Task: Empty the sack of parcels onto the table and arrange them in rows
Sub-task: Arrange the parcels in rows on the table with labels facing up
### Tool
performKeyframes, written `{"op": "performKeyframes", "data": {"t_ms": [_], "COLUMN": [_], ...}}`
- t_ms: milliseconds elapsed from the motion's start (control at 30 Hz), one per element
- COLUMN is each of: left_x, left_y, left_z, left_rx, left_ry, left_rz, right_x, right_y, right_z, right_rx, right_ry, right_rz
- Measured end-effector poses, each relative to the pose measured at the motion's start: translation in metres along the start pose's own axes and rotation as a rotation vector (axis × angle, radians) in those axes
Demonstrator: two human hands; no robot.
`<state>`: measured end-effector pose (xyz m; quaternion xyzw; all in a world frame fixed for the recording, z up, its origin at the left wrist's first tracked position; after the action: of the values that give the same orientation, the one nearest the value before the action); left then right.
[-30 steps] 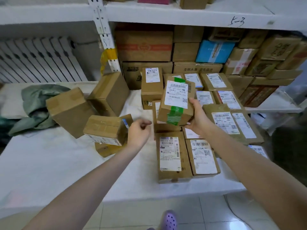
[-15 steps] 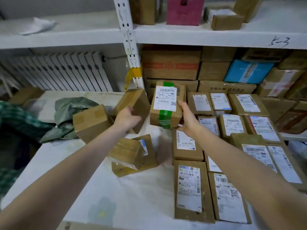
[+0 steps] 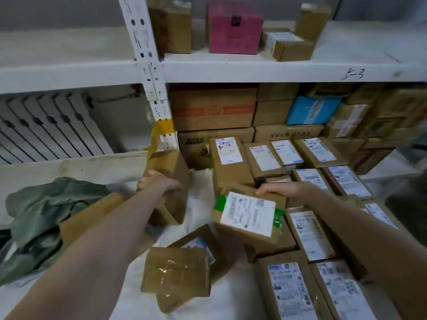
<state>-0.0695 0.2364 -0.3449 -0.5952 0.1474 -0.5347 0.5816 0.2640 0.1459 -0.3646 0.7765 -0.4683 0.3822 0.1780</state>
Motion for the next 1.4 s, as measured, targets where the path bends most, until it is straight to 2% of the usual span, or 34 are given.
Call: {"op": "performKeyframes", "data": {"t_ms": [133, 267, 367, 467, 533, 633, 700, 833, 900, 1033, 1167, 1267, 1300, 1400], "left_x": [-0.016, -0.017, -0.017, -0.006, 0.004, 0.018, 0.023, 0.046, 0.064, 0.083, 0.089, 0.082, 0.078, 0.067], "left_y": [0.008, 0.011, 0.010, 0.007, 0.000, -0.018, -0.028, -0.038, -0.039, -0.030, -0.014, -0.009, -0.009, -0.016], "left_z": [-0.004, -0.013, -0.011, -0.001, 0.009, 0.025, 0.032, 0.031, 0.025, 0.011, 0.023, 0.034, 0.037, 0.040], "left_rx": [-0.025, 0.071, 0.037, 0.004, -0.045, -0.087, 0.021, 0.623, 0.821, 1.179, 1.269, 1.201, 1.140, 0.901], "left_ry": [-0.045, -0.106, -0.067, 0.002, 0.066, 0.140, 0.154, 0.073, -0.005, -0.130, -0.044, 0.053, 0.078, 0.161], "left_rz": [0.032, 0.043, 0.064, 0.098, 0.128, 0.135, 0.068, -0.227, -0.359, -0.570, -0.685, -0.679, -0.641, -0.394], "right_x": [-0.002, -0.002, -0.015, -0.026, -0.025, -0.023, -0.023, -0.030, -0.031, -0.023, -0.011, -0.001, -0.002, -0.003], "right_y": [0.004, 0.013, 0.017, 0.021, 0.020, 0.027, 0.031, 0.022, 0.021, 0.034, 0.048, 0.049, 0.047, 0.047], "right_z": [0.010, 0.001, -0.008, -0.025, -0.049, -0.084, -0.100, -0.102, -0.095, -0.095, -0.101, -0.113, -0.114, -0.119], "right_rx": [0.071, 0.198, 0.412, 0.479, 0.489, 0.348, 0.267, 0.015, -0.205, -0.517, -0.767, -0.879, -0.848, -0.692], "right_ry": [0.043, 0.046, 0.015, -0.067, -0.184, -0.358, -0.398, -0.340, -0.283, -0.302, -0.367, -0.443, -0.458, -0.470], "right_rz": [-0.024, 0.011, 0.060, 0.143, 0.240, 0.284, 0.306, 0.417, 0.361, 0.085, -0.137, -0.184, -0.157, -0.025]}}
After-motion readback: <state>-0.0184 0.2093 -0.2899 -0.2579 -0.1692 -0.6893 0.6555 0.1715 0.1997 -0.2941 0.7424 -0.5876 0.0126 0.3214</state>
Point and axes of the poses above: each hand's wrist, its own x-axis away from the middle knuckle, its own y-axis out of the palm, z = x × y, the point moved 7 cm from there along -x, towards the middle knuckle, and after that the axes turned 1 degree about -x, right-handed, at the moved point
